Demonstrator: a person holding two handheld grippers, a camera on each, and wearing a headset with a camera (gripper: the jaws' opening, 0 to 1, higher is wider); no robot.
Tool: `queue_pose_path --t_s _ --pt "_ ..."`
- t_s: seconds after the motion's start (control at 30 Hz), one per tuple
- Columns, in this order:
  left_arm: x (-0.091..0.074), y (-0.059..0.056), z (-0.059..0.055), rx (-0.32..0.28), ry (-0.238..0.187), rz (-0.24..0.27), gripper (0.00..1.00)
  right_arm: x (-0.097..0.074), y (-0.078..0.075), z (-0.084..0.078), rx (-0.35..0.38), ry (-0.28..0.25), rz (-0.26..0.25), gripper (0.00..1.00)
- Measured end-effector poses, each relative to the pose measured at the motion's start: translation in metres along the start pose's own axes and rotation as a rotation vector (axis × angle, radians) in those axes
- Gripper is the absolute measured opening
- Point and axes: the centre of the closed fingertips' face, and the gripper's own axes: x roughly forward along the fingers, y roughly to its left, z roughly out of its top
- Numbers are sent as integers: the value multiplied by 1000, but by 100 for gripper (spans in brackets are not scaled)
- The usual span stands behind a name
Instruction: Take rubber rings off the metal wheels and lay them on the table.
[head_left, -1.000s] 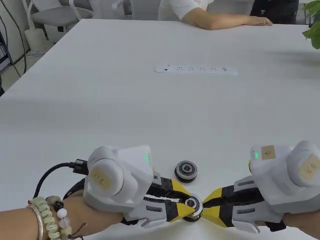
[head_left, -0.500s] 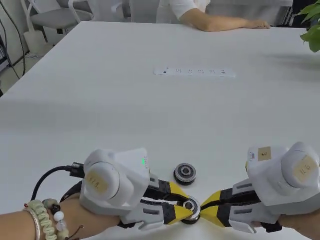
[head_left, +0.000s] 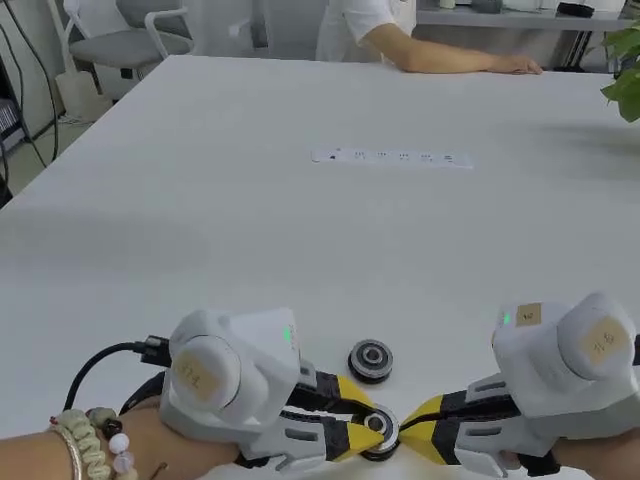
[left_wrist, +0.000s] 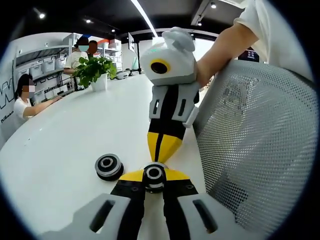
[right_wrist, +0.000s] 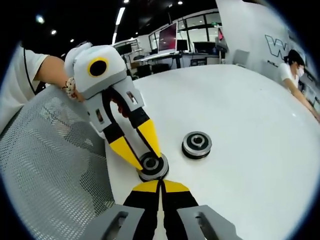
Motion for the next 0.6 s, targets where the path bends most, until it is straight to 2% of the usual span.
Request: queue_pose_path --t_s 0.27,0.6 --pt "0 1 0 -4 -3 3 7 1 -1 1 52 -9 6 0" --pt "1 1 -1 -7 -6 2 7 -2 -3 2 261 -54 45 0"
